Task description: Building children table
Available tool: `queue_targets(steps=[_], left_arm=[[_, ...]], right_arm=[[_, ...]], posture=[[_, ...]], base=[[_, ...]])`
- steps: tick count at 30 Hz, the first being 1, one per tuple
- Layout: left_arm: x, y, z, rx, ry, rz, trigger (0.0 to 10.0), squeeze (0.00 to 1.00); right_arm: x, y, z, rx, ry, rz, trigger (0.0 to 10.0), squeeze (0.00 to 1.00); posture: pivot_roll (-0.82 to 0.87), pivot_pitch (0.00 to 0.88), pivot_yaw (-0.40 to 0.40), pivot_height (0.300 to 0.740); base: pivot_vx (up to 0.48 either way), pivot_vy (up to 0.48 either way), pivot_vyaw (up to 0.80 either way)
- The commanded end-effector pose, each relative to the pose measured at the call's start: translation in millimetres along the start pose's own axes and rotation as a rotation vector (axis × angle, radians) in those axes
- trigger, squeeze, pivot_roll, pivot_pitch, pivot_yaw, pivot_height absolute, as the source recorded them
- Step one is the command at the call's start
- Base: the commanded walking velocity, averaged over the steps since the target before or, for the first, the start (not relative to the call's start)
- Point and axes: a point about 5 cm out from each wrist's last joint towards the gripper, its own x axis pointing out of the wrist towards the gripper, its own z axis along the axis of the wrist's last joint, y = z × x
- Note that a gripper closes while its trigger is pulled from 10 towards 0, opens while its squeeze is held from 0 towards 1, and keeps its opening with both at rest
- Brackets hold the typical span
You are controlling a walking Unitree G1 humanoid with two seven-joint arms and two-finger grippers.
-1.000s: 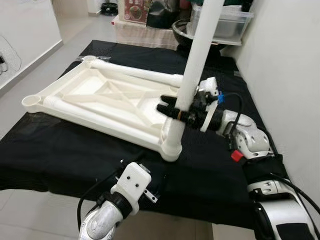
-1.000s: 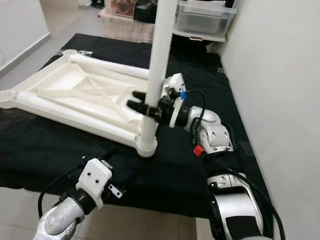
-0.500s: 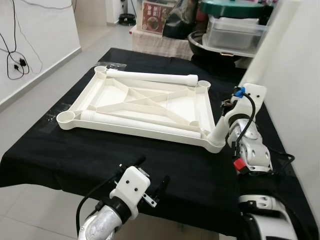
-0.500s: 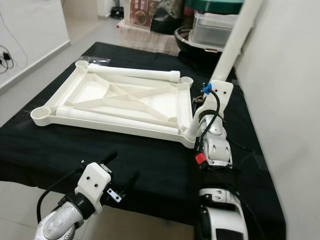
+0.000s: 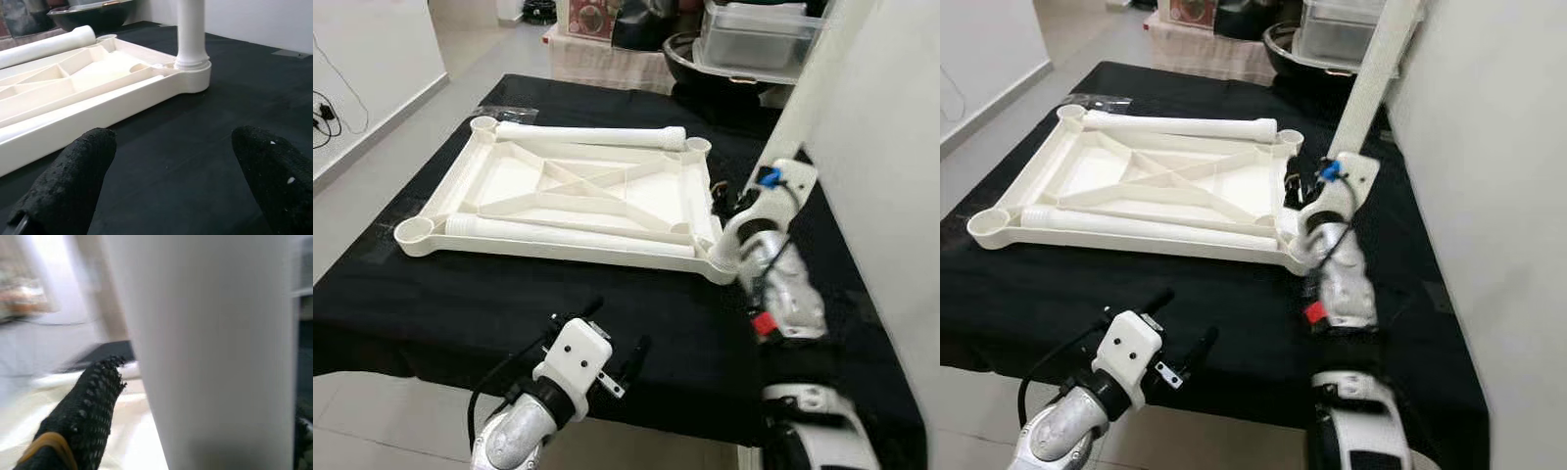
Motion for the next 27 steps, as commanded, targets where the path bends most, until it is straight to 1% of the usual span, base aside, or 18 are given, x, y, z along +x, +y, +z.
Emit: queue_targets(steps=[1, 2, 3, 4, 5, 6, 7, 8, 9, 11, 13, 14, 18, 21, 24, 25, 26, 27], left_arm=[[-0.7, -1.6, -1.6, -0.009, 0.012, -0.006, 10.0, 0.0], [-0.7, -1.6, -1.6, -0.009, 0.012, -0.006, 10.0, 0.0], [-0.8, -1.9, -1.7, -0.009, 0.011, -0.007, 10.0, 0.0], [-0.9, -2.1, -1.7, -0.009, 0.011, -0.007, 10.0, 0.0], [-0.9, -2.1, -1.7, -0.009, 0.011, -0.007, 10.0, 0.0], [-0.8, -2.3, -1.6, -0.007, 0.011, -0.006, 10.0, 0.0], [-0.8, -2.3, -1.6, -0.007, 0.011, -0.006, 10.0, 0.0], [-0.9, -2.2, -1.7, -0.007, 0.011, -0.005, 10.0, 0.0], [-0.9, -2.2, -1.7, -0.007, 0.011, -0.005, 10.0, 0.0], [-1.7, -2.4, -1.7, -0.008, 0.011, -0.005, 10.0, 0.0], [-1.8, -2.4, -1.6, -0.007, 0.012, -0.005, 10.0, 0.0], [-2.0, -2.4, -1.7, -0.008, 0.012, -0.005, 10.0, 0.0], [-2.3, -2.5, -1.8, -0.007, 0.013, -0.005, 10.0, 0.0], [-2.4, -2.2, -1.7, -0.007, 0.013, -0.003, 10.0, 0.0], [-2.3, -2.0, -1.7, -0.007, 0.013, -0.003, 10.0, 0.0], [-2.3, -1.9, -1.8, -0.008, 0.013, -0.004, 10.0, 0.0], [-2.3, -1.9, -1.8, -0.008, 0.013, -0.004, 10.0, 0.0], [-2.3, -1.9, -1.8, -0.008, 0.013, -0.004, 10.0, 0.0]], right_arm=[[-0.5, 20.7, -0.2, 0.091, 0.083, 0.382, 10.0, 0.0], [-0.5, 20.7, -0.2, 0.091, 0.083, 0.382, 10.0, 0.0], [-15.3, 26.3, -2.5, 0.093, 0.21, 0.623, 10.0, 0.0], [-19.7, 27.6, -3.4, 0.092, 0.244, 0.684, 10.0, 0.0], [-19.7, 27.6, -3.4, 0.092, 0.244, 0.684, 10.0, 0.0], [-25.5, 28.4, -6.3, 0.067, 0.307, 0.78, 10.0, 0.0], [-25.5, 28.4, -6.3, 0.067, 0.307, 0.78, 10.0, 0.0], [-29.8, 30.7, -7.8, 0.061, 0.341, 0.854, 10.0, 0.0], [-29.8, 30.7, -7.8, 0.061, 0.341, 0.854, 10.0, 0.0], [-36.9, 38.0, -12.4, 0.055, 0.402, 1.044, 10.0, 0.0], [-36.2, 38.4, -12.7, 0.063, 0.407, 1.075, 10.0, 0.0], [-30.5, 40.0, -13.2, 0.056, 0.386, 1.045, 0.0, 0.0], [-21.7, 41.7, -12.6, 0.041, 0.364, 1.011, 0.0, 0.0], [-7.4, 33.8, -18.2, -0.031, 0.315, 0.772, 0.0, 0.0], [-5.0, 30.8, -19.2, -0.044, 0.302, 0.71, 0.0, 0.0], [-1.9, 22.0, -21.3, -0.075, 0.291, 0.574, 0.0, 0.0], [-0.1, 15.6, -22.6, -0.097, 0.283, 0.479, 0.0, 0.0], [-0.1, 15.6, -22.6, -0.097, 0.283, 0.479, 0.0, 0.0]], posture=[[0.1, 0.067, -0.12, 0.74], [0.1, 0.067, -0.12, 0.74], [0.1, 0.067, -0.121, 0.74], [0.1, 0.067, -0.121, 0.74], [0.1, 0.067, -0.121, 0.74], [0.1, 0.066, -0.126, 0.74], [0.1, 0.066, -0.126, 0.74], [0.1, 0.066, -0.126, 0.74], [0.1, 0.066, -0.126, 0.74], [0.11, 0.065, -0.126, 0.74], [0.11, 0.065, -0.126, 0.74], [0.11, 0.064, -0.126, 0.74], [0.11, 0.064, -0.126, 0.74], [0.11, 0.066, -0.126, 0.74], [0.11, 0.066, -0.126, 0.74], [0.11, 0.067, -0.124, 0.74], [0.11, 0.067, -0.124, 0.74], [0.11, 0.067, -0.124, 0.74]], base=[[0.0, 0.0, 0.0], [0.0, 0.0, 0.0], [0.0, 0.0, 0.0], [0.0, 0.0, 0.0], [0.0, 0.0, 0.0], [0.0, 0.0, 0.0], [0.0, 0.0, 0.0], [0.0, 0.0, 0.0], [0.0, 0.0, 0.0], [0.0, 0.0, 0.0], [0.0, 0.0, 0.0], [0.0, 0.0, 0.0], [0.0, 0.0, 0.0], [0.0, 0.0, 0.0], [0.0, 0.0, 0.0], [0.0, 0.0, 0.0], [0.0, 0.0, 0.0], [0.0, 0.0, 0.0]])
